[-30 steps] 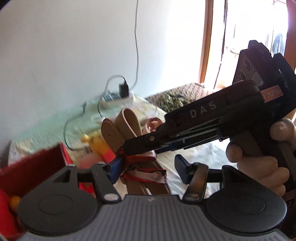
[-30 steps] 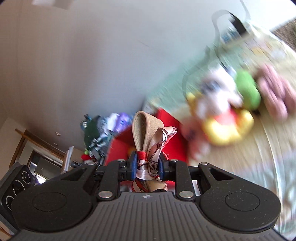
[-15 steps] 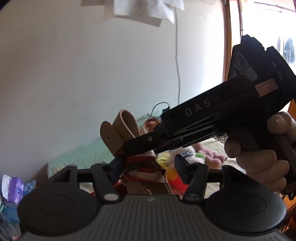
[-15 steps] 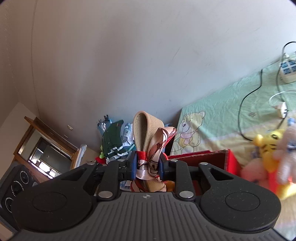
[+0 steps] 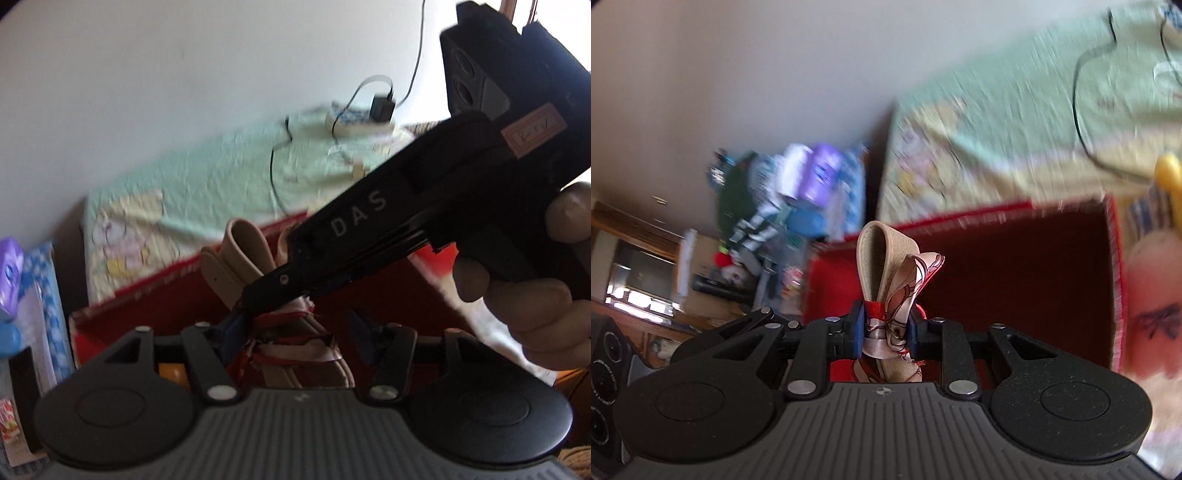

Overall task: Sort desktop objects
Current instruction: 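Carry the shoe with the right gripper over the red box, then lower the shoe into the red box and open the right gripper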

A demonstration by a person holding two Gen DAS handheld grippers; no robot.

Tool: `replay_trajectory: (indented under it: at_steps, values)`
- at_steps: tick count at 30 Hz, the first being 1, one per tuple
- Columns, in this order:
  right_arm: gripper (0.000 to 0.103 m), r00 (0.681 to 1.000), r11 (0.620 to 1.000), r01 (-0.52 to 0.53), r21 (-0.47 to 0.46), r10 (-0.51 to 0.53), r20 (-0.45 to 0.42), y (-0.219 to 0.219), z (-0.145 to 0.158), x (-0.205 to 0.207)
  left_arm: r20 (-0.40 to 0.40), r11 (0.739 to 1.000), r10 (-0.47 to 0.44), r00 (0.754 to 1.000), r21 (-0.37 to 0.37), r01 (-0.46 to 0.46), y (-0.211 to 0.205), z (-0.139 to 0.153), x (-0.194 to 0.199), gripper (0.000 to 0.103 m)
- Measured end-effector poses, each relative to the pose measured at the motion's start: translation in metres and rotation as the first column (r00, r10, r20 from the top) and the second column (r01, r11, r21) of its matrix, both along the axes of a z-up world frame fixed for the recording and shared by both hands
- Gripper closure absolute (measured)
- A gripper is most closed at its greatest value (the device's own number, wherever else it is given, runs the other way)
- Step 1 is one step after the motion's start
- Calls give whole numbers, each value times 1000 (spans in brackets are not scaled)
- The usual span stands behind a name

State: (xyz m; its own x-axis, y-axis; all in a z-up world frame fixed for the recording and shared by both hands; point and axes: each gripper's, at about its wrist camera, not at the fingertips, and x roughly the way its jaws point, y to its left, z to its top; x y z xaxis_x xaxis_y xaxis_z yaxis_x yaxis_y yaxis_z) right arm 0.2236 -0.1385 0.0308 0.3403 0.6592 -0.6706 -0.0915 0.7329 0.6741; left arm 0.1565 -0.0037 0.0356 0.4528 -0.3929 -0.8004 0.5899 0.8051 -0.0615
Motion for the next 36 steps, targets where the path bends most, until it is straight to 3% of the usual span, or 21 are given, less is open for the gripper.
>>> replay_trajectory:
  at_steps: [2,6,14,17,19,22,27,30,34,36]
  values:
    - [79,999,1000,-3,-27,2,-40,11,-16,6,-42,1000,-3,999,25,4,7,-13,18,43]
    - [79,994,998,-15,-56,9,-109,25,-38,18,-106,998,-10,994,58,16,17,-31,15,43]
    - [79,983,994,-48,-96,30,-182,46,-64,35,-197,992,12,980,127,13,26,-45,31,44]
    - [79,978,992,-53,-118,28,-206,50,-76,39,-193,989,20,981,147,9,28,-48,31,46]
    - [79,976,991,-50,-125,22,-215,51,-83,41,-167,988,17,986,157,9,29,-44,30,41]
    - [78,971,995,-49,-82,28,-239,51,-90,44,-120,980,26,992,200,-2,33,-41,28,40]
    - [78,971,995,-86,-41,74,-229,59,-97,46,-157,984,73,985,169,-46,44,-43,35,41]
    - [77,976,994,-107,-19,101,-192,62,-102,46,-154,977,86,984,206,-53,41,-45,34,45]
    - [75,965,996,-71,60,84,-247,50,-114,49,-130,969,109,986,236,-76,37,-43,32,38]
    - [74,966,996,-74,56,86,-243,48,-114,50,-130,968,120,984,235,-87,38,-42,33,38]
